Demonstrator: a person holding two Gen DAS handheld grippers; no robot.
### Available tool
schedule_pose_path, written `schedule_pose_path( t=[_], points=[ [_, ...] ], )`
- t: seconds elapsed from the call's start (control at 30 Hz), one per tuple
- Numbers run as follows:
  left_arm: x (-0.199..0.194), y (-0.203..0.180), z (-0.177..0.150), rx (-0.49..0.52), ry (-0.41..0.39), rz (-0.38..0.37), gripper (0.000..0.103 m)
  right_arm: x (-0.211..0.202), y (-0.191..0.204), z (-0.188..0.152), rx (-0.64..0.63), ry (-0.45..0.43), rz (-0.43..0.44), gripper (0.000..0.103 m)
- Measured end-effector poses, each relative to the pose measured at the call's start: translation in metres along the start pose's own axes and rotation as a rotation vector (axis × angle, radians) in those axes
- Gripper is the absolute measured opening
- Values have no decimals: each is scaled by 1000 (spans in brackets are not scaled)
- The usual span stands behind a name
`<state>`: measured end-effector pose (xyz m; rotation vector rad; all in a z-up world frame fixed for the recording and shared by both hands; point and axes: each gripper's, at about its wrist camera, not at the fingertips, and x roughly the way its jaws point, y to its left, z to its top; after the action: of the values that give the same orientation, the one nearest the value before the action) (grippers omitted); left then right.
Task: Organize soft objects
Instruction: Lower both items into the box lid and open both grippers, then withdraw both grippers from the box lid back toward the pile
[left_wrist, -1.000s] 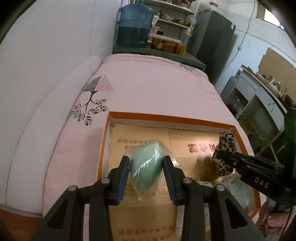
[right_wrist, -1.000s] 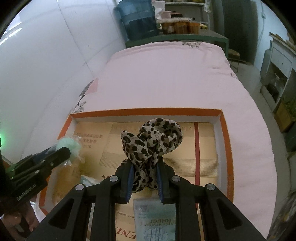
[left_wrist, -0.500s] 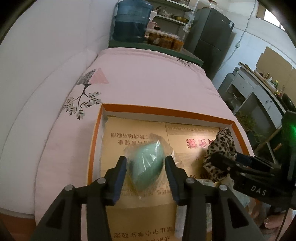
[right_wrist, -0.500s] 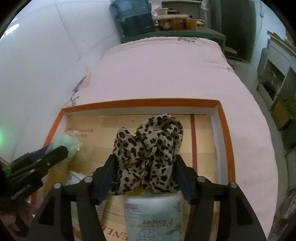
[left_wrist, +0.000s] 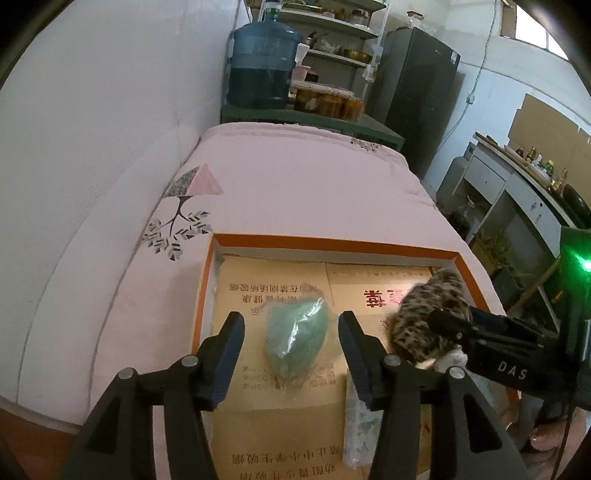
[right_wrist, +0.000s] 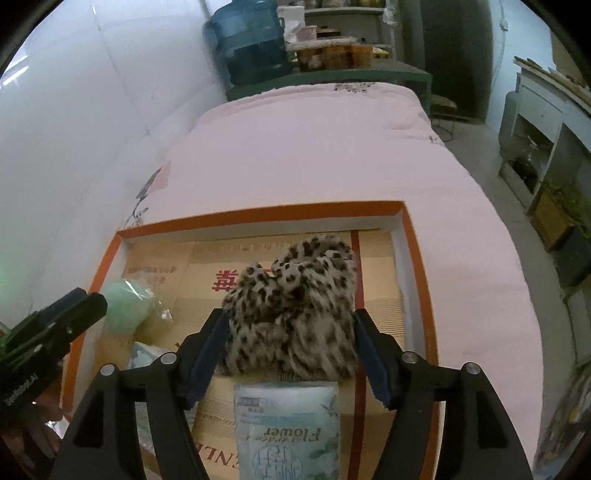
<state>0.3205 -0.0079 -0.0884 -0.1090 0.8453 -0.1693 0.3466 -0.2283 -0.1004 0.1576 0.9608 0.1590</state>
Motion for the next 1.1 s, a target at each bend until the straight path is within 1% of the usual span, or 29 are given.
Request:
schedule_pose_path(
  t=[0.17,0.47,0.77,1.1],
  points=[
    [-12,-2,-1,11,-19,12,53,-15,-1,-1,4,-24,1,70],
    [-36,-8,-5,28,-58,23,53,-34,5,-7,-11,-35,0,70],
    [-59,-11,-9,28,-89,20,53,-54,15,-17,-22,-56,-2,70],
    [-83,-8,-21,14,-112,28,53,-82,29,-37,-45,-90,-9,70]
  ],
)
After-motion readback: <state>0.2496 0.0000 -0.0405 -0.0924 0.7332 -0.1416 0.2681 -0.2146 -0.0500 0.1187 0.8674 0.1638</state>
